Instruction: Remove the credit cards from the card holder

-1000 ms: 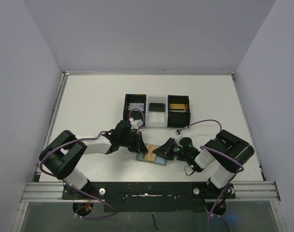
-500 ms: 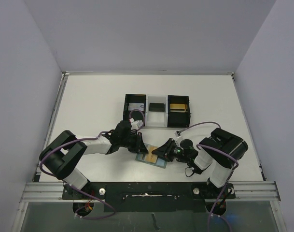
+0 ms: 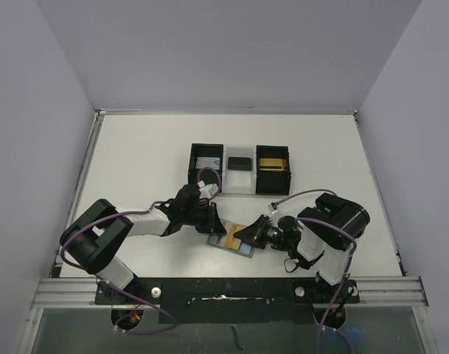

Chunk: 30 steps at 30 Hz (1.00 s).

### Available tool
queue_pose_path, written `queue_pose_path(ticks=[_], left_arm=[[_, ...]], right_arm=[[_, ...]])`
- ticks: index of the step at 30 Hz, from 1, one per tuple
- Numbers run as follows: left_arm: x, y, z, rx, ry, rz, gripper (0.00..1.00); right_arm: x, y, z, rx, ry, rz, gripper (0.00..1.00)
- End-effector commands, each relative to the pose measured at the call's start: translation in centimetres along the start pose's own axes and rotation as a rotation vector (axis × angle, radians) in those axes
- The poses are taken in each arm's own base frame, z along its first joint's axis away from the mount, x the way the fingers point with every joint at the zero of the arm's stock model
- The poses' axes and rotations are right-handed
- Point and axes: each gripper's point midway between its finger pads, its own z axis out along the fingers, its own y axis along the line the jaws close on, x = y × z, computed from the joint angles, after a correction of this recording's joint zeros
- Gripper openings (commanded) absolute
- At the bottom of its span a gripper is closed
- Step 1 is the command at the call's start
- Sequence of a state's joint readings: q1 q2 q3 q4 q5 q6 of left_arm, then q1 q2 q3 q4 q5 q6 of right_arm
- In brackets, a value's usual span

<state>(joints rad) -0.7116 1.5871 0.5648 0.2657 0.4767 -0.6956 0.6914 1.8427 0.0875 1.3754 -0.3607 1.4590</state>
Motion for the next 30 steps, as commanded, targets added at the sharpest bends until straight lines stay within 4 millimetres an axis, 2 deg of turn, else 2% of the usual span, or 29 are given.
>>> queue_pose_path(ticks=[1, 5, 13, 14, 18, 21, 22, 23, 25, 27, 28, 30], left_arm=[[-0.3, 0.6, -0.2, -0.041, -0.013, 0.023, 0.08], [-0.6, 0.5, -0.3, -0.047, -0.022, 0.026, 0.08], [-1.8, -0.7, -1.1, -0.033, -0.049, 0.075, 0.13], [-2.0, -0.9, -1.4, -0.032, -0.057, 0.084, 0.16], [-3.3, -1.6, -2.3, -0.037, -0.100, 0.109, 0.31], [-4.1, -2.1, -3.3, -0.050, -0.118, 0.145, 0.41], [-5.0, -2.9, -3.8, -0.047, -0.124, 0.184, 0.44], [-5.3, -3.2, -4.4, -0.072, -0.106, 0.217, 0.46], [-7.4, -5.1, -6.4, -0.108, -0.128, 0.320, 0.51], [-8.8, -5.9, -8.2, -0.146, -0.164, 0.392, 0.59], [-9.6, -6.3, -9.0, -0.161, -0.191, 0.422, 0.65], [-10.5, -6.2, -10.4, -0.201, -0.233, 0.461, 0.69]], right_arm=[[-0.3, 1.6, -0.5, -0.045, -0.008, -0.070, 0.00], [-0.8, 0.9, -0.8, 0.016, -0.019, -0.105, 0.00], [-1.8, 1.5, -1.9, 0.007, -0.043, -0.136, 0.00], [-2.0, 1.0, -2.0, 0.044, -0.046, -0.134, 0.00], [-3.7, 0.9, -2.0, 0.158, -0.092, -0.207, 0.00], [-4.7, 2.1, -2.5, 0.177, -0.133, -0.260, 0.00], [-5.1, 2.6, -2.8, 0.175, -0.153, -0.280, 0.00], [-5.5, 3.2, -3.1, 0.168, -0.175, -0.304, 0.00], [-6.2, 4.2, -3.9, 0.163, -0.217, -0.362, 0.00], [-7.1, 5.4, -4.7, 0.157, -0.274, -0.415, 0.00], [-7.9, 5.8, -5.3, 0.168, -0.316, -0.443, 0.00], [-8.9, 6.9, -6.3, 0.174, -0.376, -0.506, 0.00]])
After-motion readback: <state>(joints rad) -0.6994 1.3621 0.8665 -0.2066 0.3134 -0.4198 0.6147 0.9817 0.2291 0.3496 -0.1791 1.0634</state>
